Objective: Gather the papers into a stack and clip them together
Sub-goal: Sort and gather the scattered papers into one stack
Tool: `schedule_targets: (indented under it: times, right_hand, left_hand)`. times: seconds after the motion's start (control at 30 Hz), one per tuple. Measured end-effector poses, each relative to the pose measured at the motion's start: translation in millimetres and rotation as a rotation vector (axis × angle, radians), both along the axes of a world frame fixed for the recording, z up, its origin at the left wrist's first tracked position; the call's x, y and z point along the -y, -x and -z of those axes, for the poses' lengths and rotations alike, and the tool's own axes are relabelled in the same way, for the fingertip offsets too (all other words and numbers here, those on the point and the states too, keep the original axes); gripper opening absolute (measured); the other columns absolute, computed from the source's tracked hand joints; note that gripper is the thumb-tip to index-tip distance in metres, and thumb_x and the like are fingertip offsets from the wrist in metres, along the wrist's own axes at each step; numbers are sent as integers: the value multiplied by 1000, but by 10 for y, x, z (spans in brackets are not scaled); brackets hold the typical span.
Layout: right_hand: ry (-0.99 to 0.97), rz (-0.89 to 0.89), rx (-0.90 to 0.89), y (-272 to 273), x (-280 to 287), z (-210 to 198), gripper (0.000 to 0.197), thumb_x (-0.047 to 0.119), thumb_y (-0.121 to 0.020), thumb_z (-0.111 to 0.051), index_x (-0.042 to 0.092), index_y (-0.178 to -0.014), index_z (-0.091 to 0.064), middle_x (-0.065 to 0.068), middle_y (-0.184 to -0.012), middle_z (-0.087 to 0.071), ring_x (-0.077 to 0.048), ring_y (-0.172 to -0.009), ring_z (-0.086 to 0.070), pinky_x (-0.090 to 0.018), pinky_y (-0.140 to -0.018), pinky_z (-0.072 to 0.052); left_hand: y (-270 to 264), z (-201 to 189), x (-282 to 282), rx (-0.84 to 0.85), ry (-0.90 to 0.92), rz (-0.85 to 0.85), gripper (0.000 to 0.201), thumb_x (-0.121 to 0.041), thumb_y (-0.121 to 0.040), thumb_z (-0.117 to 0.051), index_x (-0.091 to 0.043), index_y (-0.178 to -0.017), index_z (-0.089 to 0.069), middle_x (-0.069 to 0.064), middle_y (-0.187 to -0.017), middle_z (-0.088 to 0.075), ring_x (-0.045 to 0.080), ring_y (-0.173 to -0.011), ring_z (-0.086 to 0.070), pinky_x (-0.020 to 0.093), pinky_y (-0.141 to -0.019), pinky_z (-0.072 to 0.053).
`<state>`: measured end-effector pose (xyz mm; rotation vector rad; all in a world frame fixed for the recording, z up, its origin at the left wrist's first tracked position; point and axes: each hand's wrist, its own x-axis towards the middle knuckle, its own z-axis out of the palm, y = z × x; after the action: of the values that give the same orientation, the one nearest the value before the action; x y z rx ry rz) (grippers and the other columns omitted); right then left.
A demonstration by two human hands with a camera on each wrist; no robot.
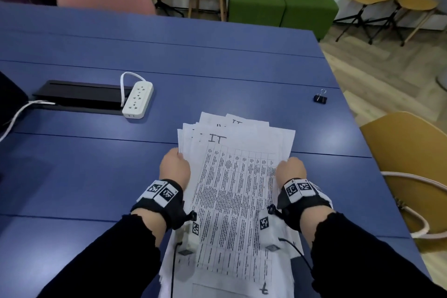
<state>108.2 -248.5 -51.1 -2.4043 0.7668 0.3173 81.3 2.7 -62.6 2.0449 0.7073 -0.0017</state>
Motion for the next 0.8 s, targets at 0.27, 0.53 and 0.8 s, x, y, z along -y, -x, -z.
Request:
schedule_targets:
  times: [0.27, 0.53, 0.8]
  right_hand:
    - [27, -194, 42, -254, 98, -3, 28, -2, -91, -36, 5, -67, -49, -7, -67, -49, -29, -71, -47, -27, -53, -29]
    - [-119, -146, -8, -182, 106, -189, 28, 19, -97, -38, 0, -114, -49, -21, -111, -56, -32, -101, -55, -35, -86, -43]
    - [-471, -210, -132, 582, 147, 7, 27, 16, -79, -73, 12, -104, -68, -3, -105, -71, -22, -97, -67, -38, -94, -50]
  left_hand:
    - [-364, 70, -191, -111, -111, 168, 27, 6, -87, -36, -10, -65, -38, 12, -69, -42, 23, -67, -34, 28, -57, -23]
    - [-303, -50, -160, -165, 529, 62, 58, -62, -90, -34, -15, -106, -66, 9, -109, -71, 28, -102, -66, 45, -97, -49]
    - [490, 137, -181, -236, 739, 193, 38, 7, -89, -59, -5, -125, -59, 15, -120, -68, 33, -110, -64, 54, -100, -46]
